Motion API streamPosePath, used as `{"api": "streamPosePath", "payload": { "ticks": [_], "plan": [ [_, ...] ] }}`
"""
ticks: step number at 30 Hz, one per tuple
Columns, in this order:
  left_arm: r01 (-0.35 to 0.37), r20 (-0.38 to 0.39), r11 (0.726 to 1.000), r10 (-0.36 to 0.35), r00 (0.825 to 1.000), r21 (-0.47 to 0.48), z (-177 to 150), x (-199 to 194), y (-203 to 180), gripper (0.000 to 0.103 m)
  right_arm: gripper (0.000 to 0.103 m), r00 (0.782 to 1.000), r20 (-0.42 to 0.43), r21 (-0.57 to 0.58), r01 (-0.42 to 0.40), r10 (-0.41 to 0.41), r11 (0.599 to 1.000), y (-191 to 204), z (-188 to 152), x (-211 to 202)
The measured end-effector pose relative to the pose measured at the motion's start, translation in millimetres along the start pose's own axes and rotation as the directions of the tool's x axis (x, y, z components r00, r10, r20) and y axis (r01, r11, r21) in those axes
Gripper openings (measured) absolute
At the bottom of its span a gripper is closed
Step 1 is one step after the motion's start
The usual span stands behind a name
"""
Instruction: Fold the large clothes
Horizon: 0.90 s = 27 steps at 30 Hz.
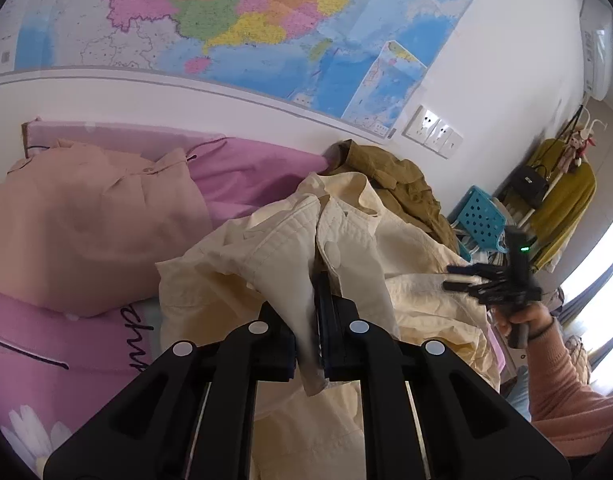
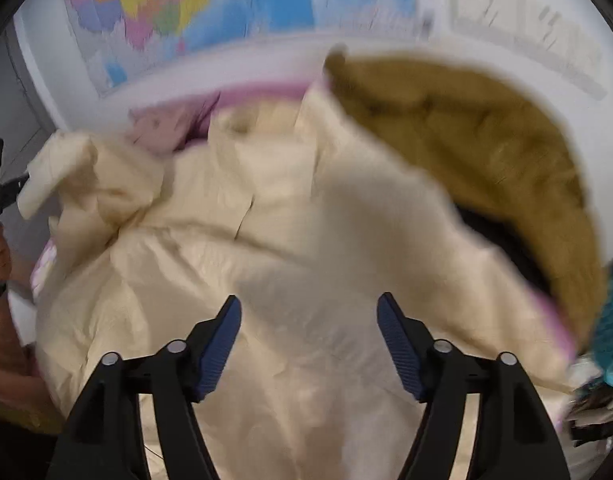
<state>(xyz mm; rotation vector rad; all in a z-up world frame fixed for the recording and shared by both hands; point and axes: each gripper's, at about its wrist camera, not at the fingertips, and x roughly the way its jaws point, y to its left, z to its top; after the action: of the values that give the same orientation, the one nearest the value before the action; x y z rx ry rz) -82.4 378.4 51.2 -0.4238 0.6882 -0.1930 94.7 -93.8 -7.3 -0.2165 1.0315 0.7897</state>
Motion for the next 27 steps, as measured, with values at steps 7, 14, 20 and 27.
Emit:
{"api": "streamPosePath", "payload": {
  "ticks": [7,14,20,27],
  "plan": [
    [0.003,-0.004,0.999,-0.003,1.000,-0.033,1,-4,5,0.009,0.015,0.986,-0.054,-0.207,0.145,-0.159,0.968,55,1,69],
    [0.014,0.019,0.999,-0.014,1.000,-0.029,3,-13,1,0.009,0.016,0.991,0.059,-0.204,0.127,-0.117,0.971,76,23,55],
    [0.028,0.020,1.000,-0.027,0.999,-0.010,6,-16,-8,0.009,0.054,0.992,0.082,-0.233,0.113,-0.097,0.966,95,22,30],
    [0.094,-0.012,0.994,-0.093,0.996,0.050,9,-3,-40,0.009,0.078,0.927,0.188,-0.298,-0.262,0.326,0.918,167,28,-15]
  ]
}}
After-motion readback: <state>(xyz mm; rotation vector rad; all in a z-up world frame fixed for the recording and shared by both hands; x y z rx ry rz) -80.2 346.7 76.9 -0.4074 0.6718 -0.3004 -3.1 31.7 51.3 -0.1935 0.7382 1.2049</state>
